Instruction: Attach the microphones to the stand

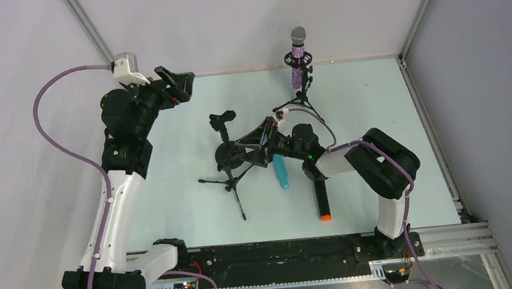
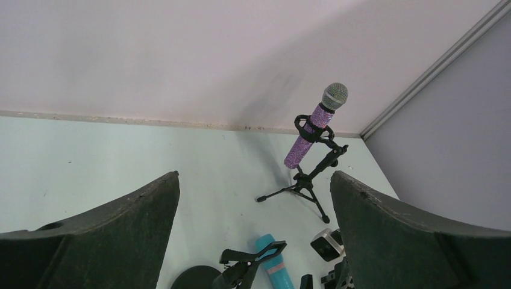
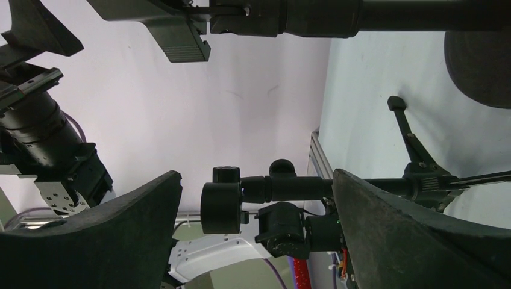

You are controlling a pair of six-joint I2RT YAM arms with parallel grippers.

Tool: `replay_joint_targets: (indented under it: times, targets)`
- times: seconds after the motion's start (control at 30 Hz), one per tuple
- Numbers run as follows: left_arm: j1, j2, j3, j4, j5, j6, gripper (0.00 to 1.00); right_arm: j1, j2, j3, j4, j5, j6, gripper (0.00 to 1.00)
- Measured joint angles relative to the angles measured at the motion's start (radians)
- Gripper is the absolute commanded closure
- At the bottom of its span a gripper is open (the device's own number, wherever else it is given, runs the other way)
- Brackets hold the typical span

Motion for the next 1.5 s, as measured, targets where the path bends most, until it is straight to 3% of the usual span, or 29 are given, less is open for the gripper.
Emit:
replay_joint_targets:
  times: [0.3, 0.6, 1.2, 1.5]
  targets:
    - [0.0, 0.0, 0.0, 0.0, -0.003, 0.0, 0.01, -0.045, -0.031, -0.042, 0.005, 0.032, 0.008, 0.0]
    - [-0.001, 0.0, 0.0, 0.0, -0.008, 0.0, 0.02, -0.101, -0.151, -0.063, -0.118, 0.06, -0.043, 0.01]
    - [-0.01, 0.0, -0.001, 0.0, -0.019, 0.001, 0.02, -0.219, -0.423, -0.063, -0.633, 0.14, -0.423, 0.0]
    - [-0.015, 0.0, -0.001, 0.0, -0.026, 0.009, 0.02, -0.221, -0.428, 0.081, -0.94, 0.202, -0.665, 0.01]
